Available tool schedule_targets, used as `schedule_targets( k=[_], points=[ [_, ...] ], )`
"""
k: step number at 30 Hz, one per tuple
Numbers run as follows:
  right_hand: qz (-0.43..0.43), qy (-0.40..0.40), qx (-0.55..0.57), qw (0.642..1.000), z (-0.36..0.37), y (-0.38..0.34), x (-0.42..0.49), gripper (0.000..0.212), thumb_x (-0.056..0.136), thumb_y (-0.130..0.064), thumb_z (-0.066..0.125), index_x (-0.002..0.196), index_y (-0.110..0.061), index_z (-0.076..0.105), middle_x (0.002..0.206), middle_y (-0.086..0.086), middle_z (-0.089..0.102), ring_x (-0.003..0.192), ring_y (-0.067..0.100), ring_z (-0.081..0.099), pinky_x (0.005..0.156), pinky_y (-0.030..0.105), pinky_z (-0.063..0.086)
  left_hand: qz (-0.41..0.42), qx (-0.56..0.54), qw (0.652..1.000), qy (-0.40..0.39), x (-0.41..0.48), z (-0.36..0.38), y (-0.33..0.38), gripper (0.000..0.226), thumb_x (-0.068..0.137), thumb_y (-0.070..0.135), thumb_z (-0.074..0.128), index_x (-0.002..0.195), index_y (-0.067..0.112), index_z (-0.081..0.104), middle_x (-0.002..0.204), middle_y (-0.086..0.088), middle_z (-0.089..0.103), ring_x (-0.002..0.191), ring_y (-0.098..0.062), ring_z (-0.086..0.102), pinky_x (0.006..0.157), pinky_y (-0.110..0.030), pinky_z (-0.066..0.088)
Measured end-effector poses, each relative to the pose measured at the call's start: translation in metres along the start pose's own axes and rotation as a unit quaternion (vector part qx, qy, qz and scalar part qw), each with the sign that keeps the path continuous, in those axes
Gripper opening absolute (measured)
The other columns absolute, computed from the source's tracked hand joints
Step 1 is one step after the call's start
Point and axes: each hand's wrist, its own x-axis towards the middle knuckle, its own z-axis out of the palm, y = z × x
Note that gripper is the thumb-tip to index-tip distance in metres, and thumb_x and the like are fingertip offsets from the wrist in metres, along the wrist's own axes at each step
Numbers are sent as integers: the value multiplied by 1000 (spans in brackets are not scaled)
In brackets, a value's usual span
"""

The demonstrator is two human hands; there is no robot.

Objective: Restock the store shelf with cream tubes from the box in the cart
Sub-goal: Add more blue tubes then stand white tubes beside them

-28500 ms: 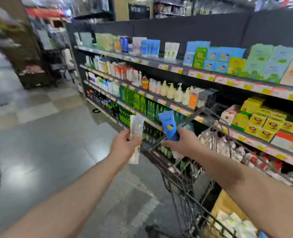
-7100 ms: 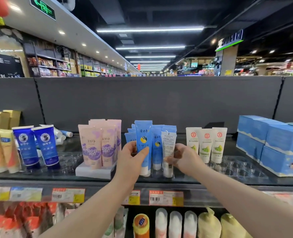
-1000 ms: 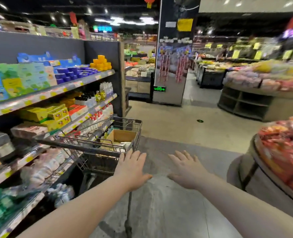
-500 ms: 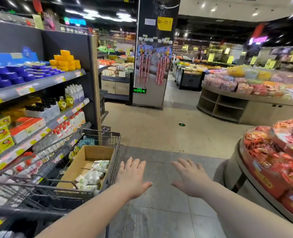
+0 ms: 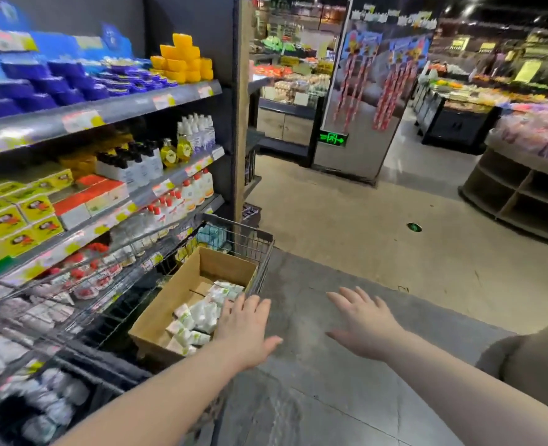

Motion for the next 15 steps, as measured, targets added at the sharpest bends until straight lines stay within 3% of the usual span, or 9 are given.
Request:
schedule_targets(
  k=[10, 15],
  points=[
    [-169, -40, -33, 984, -31, 38, 179, 69, 94, -49, 44, 151, -28, 11, 160, 1, 7, 147, 29, 3, 118, 51, 7, -177, -79, 981, -27, 101, 13, -9, 72, 91, 57, 41, 148, 22, 16, 156, 0, 18, 145, -23, 11, 119, -47, 6],
    [-247, -64, -48, 966, -31, 12, 251, 69, 93, -52, 44, 150, -27, 14, 159, 0, 12, 147, 28, 8, 117, 51, 12, -256, -114, 959, -33, 118, 15, -28, 70, 92, 56, 40, 148, 22, 17, 156, -1, 18, 145, -23, 13, 119, -46, 10]
  ],
)
